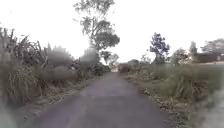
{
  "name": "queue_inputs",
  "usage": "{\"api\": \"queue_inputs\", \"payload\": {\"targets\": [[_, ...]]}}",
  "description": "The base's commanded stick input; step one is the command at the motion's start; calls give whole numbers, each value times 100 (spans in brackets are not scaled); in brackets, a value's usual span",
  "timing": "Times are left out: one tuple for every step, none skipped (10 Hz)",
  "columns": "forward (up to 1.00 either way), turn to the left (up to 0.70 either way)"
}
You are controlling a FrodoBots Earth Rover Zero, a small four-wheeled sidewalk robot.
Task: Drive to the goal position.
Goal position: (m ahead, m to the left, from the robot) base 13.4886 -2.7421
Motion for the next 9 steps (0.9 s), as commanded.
{"api": "queue_inputs", "payload": {"targets": [[50, 1], [50, 1], [50, 1], [50, 1], [50, 1], [50, 1], [50, 1], [50, 1], [50, 1]]}}
